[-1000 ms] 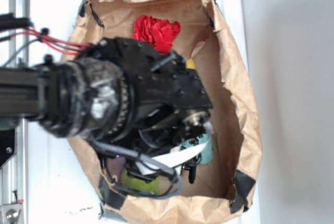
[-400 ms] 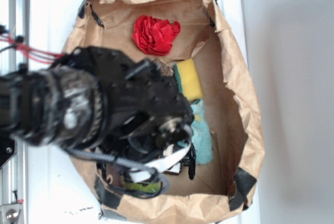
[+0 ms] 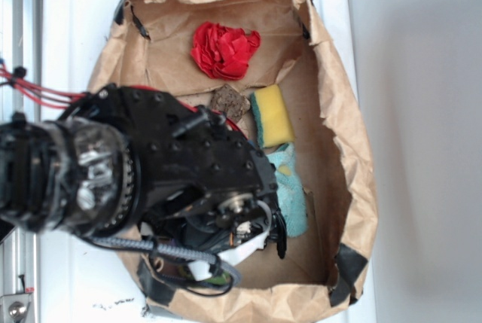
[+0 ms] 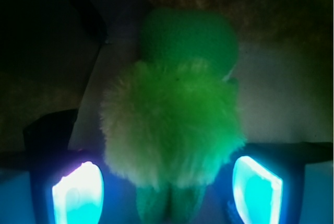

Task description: Grab the green animal.

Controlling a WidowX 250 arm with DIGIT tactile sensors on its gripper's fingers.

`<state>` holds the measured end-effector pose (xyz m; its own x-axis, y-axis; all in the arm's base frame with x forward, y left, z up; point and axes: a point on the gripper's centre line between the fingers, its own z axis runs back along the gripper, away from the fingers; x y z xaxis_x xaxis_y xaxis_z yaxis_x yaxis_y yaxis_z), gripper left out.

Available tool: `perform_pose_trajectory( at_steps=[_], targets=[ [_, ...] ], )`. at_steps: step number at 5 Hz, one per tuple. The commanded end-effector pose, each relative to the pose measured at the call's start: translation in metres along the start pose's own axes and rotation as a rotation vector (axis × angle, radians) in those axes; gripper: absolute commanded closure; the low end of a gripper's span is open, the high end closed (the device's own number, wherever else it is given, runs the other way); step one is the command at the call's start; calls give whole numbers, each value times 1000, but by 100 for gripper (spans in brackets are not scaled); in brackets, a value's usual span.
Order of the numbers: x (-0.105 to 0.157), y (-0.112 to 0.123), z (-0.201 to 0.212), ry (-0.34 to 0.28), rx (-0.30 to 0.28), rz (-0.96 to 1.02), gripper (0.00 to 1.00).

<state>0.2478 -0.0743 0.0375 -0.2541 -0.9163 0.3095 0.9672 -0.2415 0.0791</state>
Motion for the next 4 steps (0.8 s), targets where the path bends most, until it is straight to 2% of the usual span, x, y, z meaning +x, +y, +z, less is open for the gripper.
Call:
perform_pose_trajectory(
  at_steps=[1, 3, 4],
  targets=[
    [13, 7, 16, 15, 69, -44, 0],
    [29, 9, 11, -72, 120, -17, 0],
    [35, 12, 6, -76, 134, 0, 0]
  ],
)
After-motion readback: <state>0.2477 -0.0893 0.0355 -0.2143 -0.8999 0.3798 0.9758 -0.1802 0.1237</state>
